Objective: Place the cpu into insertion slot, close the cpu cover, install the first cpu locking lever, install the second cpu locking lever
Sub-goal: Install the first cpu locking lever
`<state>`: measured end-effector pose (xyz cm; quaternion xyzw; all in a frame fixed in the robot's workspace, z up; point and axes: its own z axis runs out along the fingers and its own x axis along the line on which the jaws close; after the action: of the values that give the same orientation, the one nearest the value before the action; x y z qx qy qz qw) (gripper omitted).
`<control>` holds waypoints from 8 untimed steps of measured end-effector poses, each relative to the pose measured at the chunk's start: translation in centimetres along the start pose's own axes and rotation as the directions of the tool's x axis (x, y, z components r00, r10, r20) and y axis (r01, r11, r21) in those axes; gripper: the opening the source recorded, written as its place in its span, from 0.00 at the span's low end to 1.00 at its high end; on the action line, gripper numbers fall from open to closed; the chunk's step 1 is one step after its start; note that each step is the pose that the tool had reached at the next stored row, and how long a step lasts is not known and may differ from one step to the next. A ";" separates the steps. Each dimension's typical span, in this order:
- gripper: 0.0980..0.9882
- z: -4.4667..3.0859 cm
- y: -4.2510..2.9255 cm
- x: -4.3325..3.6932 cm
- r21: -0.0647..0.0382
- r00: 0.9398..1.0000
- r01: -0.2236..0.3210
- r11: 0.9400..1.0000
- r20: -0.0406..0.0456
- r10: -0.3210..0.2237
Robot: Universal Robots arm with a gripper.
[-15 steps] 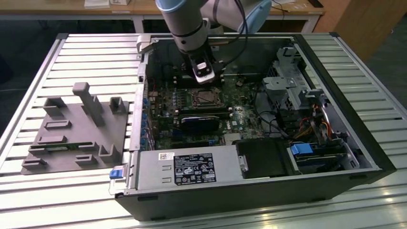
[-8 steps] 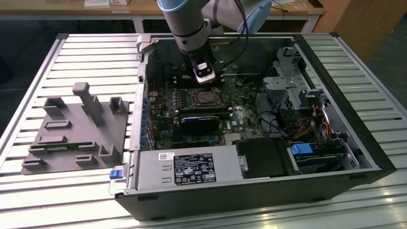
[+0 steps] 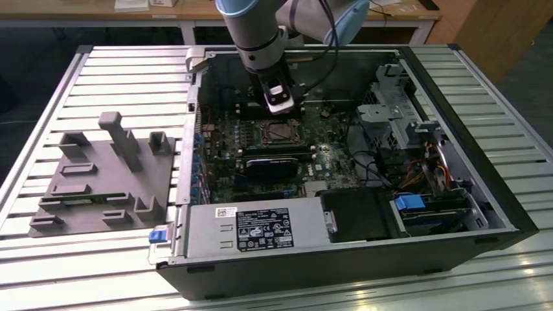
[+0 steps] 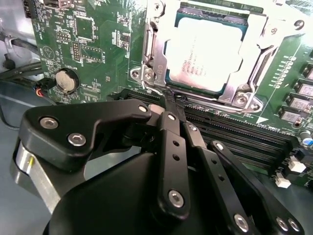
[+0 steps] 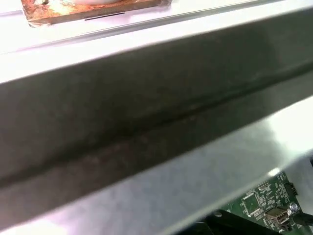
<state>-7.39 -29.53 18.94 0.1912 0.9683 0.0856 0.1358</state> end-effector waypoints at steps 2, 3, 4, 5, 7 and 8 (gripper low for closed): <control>0.00 0.02 0.01 -0.05 0.000 1.000 0.000 1.000 -0.001 0.000; 0.00 0.02 0.02 -0.05 0.000 1.000 0.000 1.000 -0.001 0.000; 0.00 0.03 0.02 -0.05 0.000 1.000 -0.001 1.000 -0.001 0.001; 0.00 0.03 0.02 -0.05 0.000 1.000 -0.001 1.000 -0.001 0.001; 0.00 0.03 0.02 -0.06 -0.001 1.000 -0.001 1.000 -0.002 0.001; 0.00 0.03 0.02 -0.06 -0.001 1.000 -0.001 1.000 -0.002 0.001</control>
<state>-7.32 -29.53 18.94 0.1914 0.9684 0.0864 0.1349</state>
